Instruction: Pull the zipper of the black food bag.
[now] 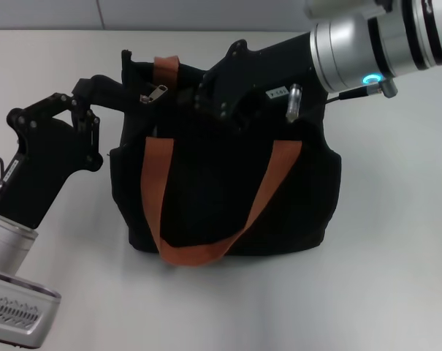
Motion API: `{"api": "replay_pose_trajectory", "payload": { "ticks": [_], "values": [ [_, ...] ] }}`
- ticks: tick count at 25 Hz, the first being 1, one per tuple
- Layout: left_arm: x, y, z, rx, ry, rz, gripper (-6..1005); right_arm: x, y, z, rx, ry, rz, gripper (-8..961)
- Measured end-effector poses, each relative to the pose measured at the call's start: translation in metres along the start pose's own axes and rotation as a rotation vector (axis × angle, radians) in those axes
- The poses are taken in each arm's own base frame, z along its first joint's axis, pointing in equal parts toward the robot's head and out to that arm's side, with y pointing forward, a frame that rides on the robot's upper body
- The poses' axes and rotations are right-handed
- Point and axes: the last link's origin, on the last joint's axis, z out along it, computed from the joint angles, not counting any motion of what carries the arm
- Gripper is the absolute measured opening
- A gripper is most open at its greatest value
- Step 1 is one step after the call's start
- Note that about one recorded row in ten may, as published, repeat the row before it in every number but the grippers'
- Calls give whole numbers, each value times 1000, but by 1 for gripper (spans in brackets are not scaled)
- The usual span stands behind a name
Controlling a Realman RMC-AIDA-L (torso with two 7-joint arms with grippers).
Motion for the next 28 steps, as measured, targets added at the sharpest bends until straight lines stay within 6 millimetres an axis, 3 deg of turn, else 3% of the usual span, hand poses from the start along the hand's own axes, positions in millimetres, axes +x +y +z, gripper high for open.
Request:
{"api": "replay_pose_trajectory", "payload": {
  "ticks": [6, 13, 21, 28],
  "values": [
    [0, 0, -3, 5, -9, -2, 18, 2, 2, -5, 38, -25, -162, 12],
    [2, 1, -4, 12, -6, 1, 18, -7, 5, 11, 65, -26, -269, 22],
    [3, 0, -3, 20, -1, -1, 18, -16, 8, 25, 44, 3, -326, 216],
    [4, 0, -3, 21, 0, -5, 17, -14, 6, 25, 54, 35, -347, 216]
  ]
}}
